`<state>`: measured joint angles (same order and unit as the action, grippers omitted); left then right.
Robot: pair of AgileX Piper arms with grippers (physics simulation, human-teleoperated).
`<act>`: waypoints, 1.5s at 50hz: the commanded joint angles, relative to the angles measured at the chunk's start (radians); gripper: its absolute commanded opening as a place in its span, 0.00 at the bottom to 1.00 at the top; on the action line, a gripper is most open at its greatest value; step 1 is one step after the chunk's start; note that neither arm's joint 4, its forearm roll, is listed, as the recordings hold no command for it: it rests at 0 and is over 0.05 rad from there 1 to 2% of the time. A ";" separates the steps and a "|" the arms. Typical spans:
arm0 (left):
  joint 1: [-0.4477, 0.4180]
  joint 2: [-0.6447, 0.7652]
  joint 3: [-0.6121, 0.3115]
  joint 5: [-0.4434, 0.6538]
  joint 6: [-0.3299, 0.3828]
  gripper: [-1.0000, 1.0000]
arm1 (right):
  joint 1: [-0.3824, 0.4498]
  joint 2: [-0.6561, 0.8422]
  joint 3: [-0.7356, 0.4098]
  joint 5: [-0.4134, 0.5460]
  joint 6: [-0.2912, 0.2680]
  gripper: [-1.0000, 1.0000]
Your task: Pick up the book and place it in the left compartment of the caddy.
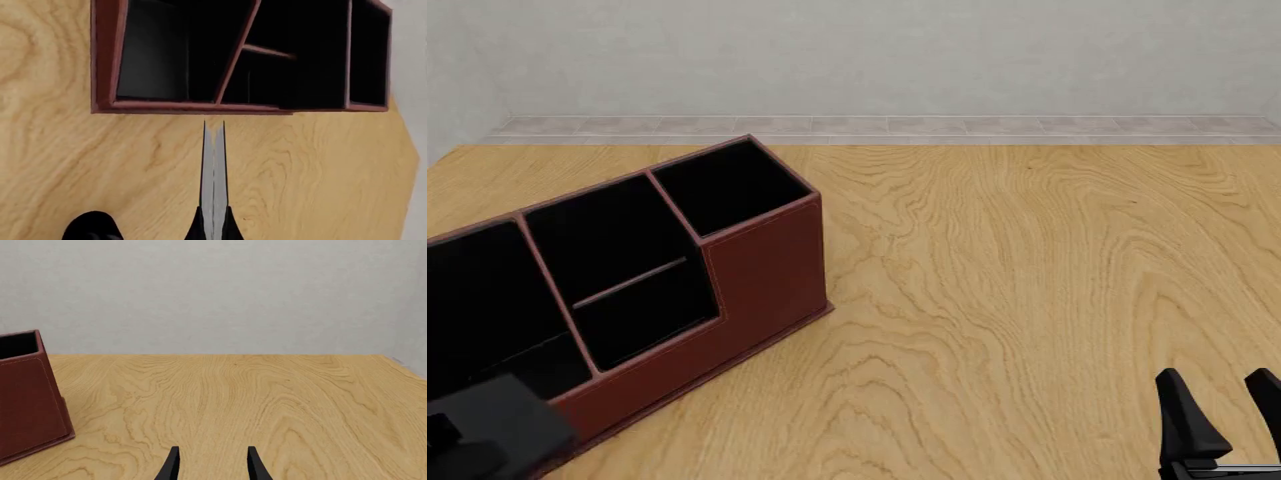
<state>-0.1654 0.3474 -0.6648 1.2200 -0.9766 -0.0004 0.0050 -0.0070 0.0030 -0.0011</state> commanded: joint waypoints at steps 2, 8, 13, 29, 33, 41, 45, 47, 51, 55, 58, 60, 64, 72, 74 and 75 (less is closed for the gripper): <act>0.082 -0.001 -0.035 0.000 0.064 0.00 | 0.000 -0.001 0.002 -0.002 0.000 1.00; 0.104 -0.018 -0.040 0.000 0.062 0.00 | 0.000 0.000 0.002 -0.002 0.001 1.00; 0.115 0.014 -0.082 0.000 0.074 0.00 | 0.000 0.000 0.002 -0.002 0.001 1.00; 0.166 0.071 -0.083 0.000 0.149 0.00 | 0.000 0.000 0.002 -0.002 0.000 1.00; 0.188 0.085 -0.101 0.000 0.163 0.00 | 0.000 0.000 0.002 -0.002 0.001 1.00; 0.238 0.110 -0.116 0.000 0.195 0.00 | 0.000 0.000 0.002 -0.002 0.001 1.00; 0.261 0.103 -0.114 0.000 0.212 0.00 | 0.000 0.000 0.002 -0.002 0.001 1.00; 0.264 0.115 -0.116 0.000 0.205 0.00 | 0.000 -0.001 0.002 -0.002 0.000 1.00; 0.272 0.137 -0.132 0.000 0.217 0.00 | 0.000 0.000 0.002 -0.002 0.001 1.00; 0.274 0.123 -0.110 0.000 0.219 0.00 | 0.000 -0.001 0.002 -0.002 0.000 1.00; 0.267 0.126 -0.094 0.000 0.223 0.00 | 0.000 -0.001 0.002 -0.002 0.001 1.00; 0.271 0.140 -0.110 0.000 0.229 0.00 | 0.000 -0.001 0.002 -0.002 0.001 1.00; 0.275 0.155 -0.120 0.000 0.238 0.00 | 0.000 0.000 0.002 -0.002 0.001 1.00; 0.284 0.178 -0.143 0.000 0.246 0.00 | 0.000 -0.001 0.002 -0.002 0.001 1.00; 0.291 0.183 -0.150 0.000 0.252 0.00 | 0.000 0.000 0.002 -0.002 0.001 1.00; 0.294 0.187 -0.153 0.000 0.254 0.00 | 0.000 0.000 0.002 -0.002 0.001 1.00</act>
<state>0.1115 0.5116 -0.7905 1.2200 -0.7557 -0.0005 0.0050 -0.0070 0.0030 -0.0011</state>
